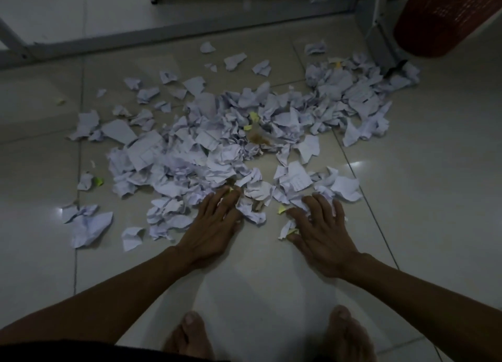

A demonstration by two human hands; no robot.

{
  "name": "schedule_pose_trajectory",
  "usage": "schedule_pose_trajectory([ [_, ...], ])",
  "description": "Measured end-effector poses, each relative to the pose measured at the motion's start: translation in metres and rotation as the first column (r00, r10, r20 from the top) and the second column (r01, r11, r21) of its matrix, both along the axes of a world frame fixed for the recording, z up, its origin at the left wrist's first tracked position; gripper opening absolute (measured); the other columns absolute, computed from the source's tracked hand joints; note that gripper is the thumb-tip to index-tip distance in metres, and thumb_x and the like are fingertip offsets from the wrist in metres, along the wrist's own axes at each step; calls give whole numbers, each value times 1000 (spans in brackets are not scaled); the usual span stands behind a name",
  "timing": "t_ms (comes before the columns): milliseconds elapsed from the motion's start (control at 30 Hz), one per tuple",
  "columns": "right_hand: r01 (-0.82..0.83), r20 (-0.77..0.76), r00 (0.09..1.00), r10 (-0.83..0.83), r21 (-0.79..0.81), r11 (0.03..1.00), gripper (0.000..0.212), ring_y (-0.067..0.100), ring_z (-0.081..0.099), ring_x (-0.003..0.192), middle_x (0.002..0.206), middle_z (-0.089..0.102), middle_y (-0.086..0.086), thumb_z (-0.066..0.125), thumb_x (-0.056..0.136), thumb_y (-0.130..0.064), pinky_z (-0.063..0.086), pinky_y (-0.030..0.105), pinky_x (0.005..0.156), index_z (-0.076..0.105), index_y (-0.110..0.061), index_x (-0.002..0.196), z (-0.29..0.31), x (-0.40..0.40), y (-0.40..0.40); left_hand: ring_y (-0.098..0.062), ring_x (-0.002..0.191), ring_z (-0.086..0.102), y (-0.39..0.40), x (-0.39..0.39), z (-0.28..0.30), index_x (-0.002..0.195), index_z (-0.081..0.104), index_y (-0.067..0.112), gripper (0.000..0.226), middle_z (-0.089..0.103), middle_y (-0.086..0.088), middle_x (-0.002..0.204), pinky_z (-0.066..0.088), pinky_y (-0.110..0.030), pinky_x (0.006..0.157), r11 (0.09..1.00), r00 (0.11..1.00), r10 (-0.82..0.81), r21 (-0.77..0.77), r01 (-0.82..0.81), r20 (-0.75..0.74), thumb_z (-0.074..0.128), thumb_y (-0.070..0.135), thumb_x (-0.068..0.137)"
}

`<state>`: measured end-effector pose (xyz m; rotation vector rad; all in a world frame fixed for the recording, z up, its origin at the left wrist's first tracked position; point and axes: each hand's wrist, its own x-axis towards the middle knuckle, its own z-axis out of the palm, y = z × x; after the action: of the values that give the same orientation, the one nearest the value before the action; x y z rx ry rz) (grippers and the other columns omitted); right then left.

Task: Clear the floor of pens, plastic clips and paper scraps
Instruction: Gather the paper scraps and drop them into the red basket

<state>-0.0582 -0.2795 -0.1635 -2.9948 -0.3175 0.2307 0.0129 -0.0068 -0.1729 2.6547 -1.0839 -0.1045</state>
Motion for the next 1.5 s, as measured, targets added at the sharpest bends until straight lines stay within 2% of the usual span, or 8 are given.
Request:
schedule_pose_trajectory([
  [333, 138, 99, 984, -151, 121, 983, 48, 34, 29, 132, 137, 37, 14, 35, 93, -48, 16, 56, 106, 49, -20, 129, -16, 82, 39, -36, 132, 32, -14, 71, -2, 106, 44, 10, 19, 47, -23, 139, 35, -55, 102, 993, 988, 114, -48, -109, 103, 38, 21, 92],
  [500, 138, 51, 987, -152, 222, 965, 56, 35, 29, 134, 137, 36, 12, 38, 86, -48, 17, 55, 109, 42, -25, 136, 4, 95, 33, -33, 126, 38, -22, 98, -1, 103, 61, 4, 31, 55, -20, 132, 38, -51, 96, 987, 979, 160, 2, -161, 124, 45, 26, 87],
  [667, 169, -26, 985, -169, 308, 936, 72, 30, 17, 143, 147, 26, 8, 43, 81, -68, 13, 55, 114, 31, -33, 142, 20, 47, 15, -31, 129, 41, -19, 84, 17, 101, 65, 11, 31, 55, -12, 133, 26, -46, 99, 989, 973, 144, 11, -149, 179, 50, 33, 85],
  [867, -49, -71, 995, 65, 202, 978, 103, 32, 14, 146, 152, 25, 11, 48, 63, -92, 8, 57, 114, 24, -37, 146, 3, -16, -19, -28, 133, 40, -20, 70, 30, 103, 62, 10, 32, 54, -11, 133, 27, -48, 104, 984, 986, 154, -101, -147, 61, 37, 25, 90],
  [1033, 45, -54, 998, -38, 143, 989, 116, 37, 19, 142, 146, 31, 16, 46, 49, -100, 9, 59, 113, 31, -32, 142, 1, 1, -22, -30, 131, 41, -18, 65, 34, 107, 60, 9, 31, 51, -14, 133, 29, -47, 104, 981, 989, 143, -137, -137, 40, 38, 22, 91],
  [1333, 301, 20, 951, -309, 171, 938, 106, 31, 6, 146, 154, 17, 10, 38, 61, -95, 0, 54, 115, 26, -35, 147, 5, 73, 4, -30, 125, 44, -7, 69, 45, 114, 57, 7, 32, 51, -13, 132, 31, -40, 99, 956, 970, 235, -196, -219, 60, 40, 23, 92],
  [1400, 415, 38, 897, -440, 271, 869, 105, 28, 3, 147, 155, 11, 4, 43, 61, -94, 2, 53, 117, 21, -37, 147, 12, 71, 1, -30, 123, 46, 5, 74, 48, 114, 58, 6, 31, 53, -14, 130, 37, -42, 101, 904, 940, 338, -293, -311, 43, 45, 24, 93],
  [1500, 613, -6, 755, -656, 362, 703, 110, 27, 0, 147, 158, 7, 3, 42, 55, -95, 7, 55, 116, 11, -43, 148, 17, 62, -10, -35, 123, 46, 33, 88, 47, 120, 55, 1, 44, 51, -21, 131, 36, -42, 103, 722, 801, 598, -423, -547, -15, 45, 34, 92],
])
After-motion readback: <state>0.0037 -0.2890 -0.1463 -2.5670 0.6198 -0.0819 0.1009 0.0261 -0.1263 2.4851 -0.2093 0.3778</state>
